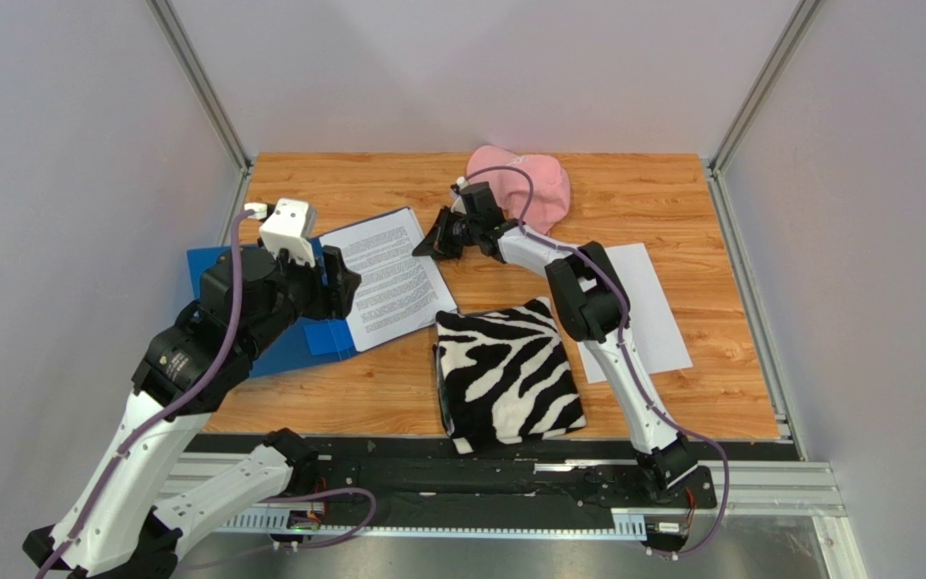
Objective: Put the files into the folder
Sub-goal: Place the file in the spring clip on the folder.
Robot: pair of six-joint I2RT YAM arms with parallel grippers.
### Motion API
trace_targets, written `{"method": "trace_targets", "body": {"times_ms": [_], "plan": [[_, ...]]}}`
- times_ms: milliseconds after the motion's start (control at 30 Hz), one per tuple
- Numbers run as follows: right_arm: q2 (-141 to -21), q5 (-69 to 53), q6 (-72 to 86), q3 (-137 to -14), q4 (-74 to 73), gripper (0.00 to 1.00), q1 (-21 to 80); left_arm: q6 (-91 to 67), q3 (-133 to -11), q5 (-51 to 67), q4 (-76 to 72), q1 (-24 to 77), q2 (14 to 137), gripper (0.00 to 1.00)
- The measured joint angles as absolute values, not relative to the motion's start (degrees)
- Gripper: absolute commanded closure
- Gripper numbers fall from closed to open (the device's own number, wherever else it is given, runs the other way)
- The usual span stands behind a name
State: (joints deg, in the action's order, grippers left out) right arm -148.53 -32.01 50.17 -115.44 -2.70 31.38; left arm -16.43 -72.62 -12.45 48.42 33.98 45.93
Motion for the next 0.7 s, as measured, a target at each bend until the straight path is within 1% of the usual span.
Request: {"method": "trace_targets", "body": {"times_ms": [100,433,700], "plan": [[-148.53,-31.99,50.17,-115.44,-2.7,0.96,31.38,-16.43,-72.44,-12.32,48.4,33.98,45.91,0.31],[-148.53,-30.81,50.59,-115.44,-2.48,0.99,31.75,-16.45,-72.05,-12.1,48.16,33.91,45.82,0.31],[-148.51,-29.21,51.2,-115.44,-2.02,0.98,32.36,-16.45,-72.03,-11.99,48.16,33.74,45.82,0.31]]}}
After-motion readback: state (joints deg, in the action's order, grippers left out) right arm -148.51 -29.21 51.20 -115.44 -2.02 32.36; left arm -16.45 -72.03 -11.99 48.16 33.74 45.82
